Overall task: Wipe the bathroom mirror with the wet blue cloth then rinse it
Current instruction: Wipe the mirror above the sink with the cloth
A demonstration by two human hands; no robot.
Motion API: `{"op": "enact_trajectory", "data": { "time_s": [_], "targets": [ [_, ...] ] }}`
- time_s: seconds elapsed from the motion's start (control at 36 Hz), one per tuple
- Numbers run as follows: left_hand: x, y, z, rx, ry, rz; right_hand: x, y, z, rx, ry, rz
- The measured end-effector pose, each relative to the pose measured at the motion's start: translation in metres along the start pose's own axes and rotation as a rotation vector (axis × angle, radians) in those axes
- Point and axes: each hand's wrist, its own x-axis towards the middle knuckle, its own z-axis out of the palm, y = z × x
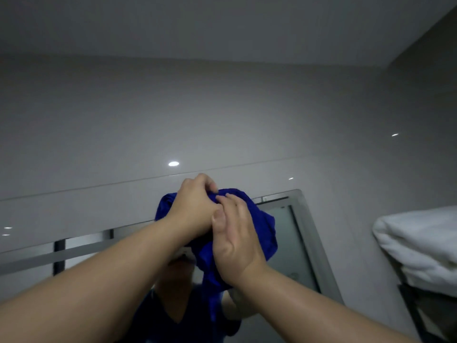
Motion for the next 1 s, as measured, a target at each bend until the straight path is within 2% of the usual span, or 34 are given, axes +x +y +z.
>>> {"op": "enact_trajectory", "data": {
  "time_s": [0.14, 0.25, 0.31, 0.36, 0.42, 0.5, 0.61, 0.78, 0.92, 1.0],
  "targets": [
    [-0.012, -0.008, 0.006, -0.223, 0.002, 0.021, 0.001, 0.024, -0.010, -0.245, -0.152, -0.028],
    [-0.021, -0.007, 0.000, -0.455, -0.078, -0.010, 0.008, 0.046, -0.011, -0.572, -0.221, -0.094],
    [-0.030, -0.010, 0.001, -0.315, -0.059, 0.162, 0.019, 0.056, -0.016, -0.639, -0.212, -0.105],
    [-0.042, -0.019, 0.003, 0.111, 0.029, 0.436, 0.034, 0.066, -0.023, -0.681, -0.152, -0.092],
    [-0.054, -0.034, 0.010, 0.417, 0.041, 0.600, 0.049, 0.079, -0.036, -0.714, -0.042, -0.013],
    [-0.074, -0.064, 0.027, 0.557, -0.059, 0.622, 0.059, 0.103, -0.060, -0.770, 0.111, 0.121],
    [-0.094, -0.087, 0.049, 0.695, -0.108, 0.633, 0.063, 0.130, -0.082, -0.840, 0.170, 0.193],
    [-0.107, -0.095, 0.072, 0.764, -0.021, 0.631, 0.051, 0.145, -0.086, -0.685, 0.296, 0.482],
    [-0.107, -0.100, 0.080, 0.771, 0.046, 0.643, -0.008, 0.165, -0.076, -0.729, 0.338, 0.422],
    [-0.109, -0.103, 0.085, 0.783, 0.095, 0.661, -0.052, 0.173, -0.067, -0.717, 0.359, 0.502]
  ]
}}
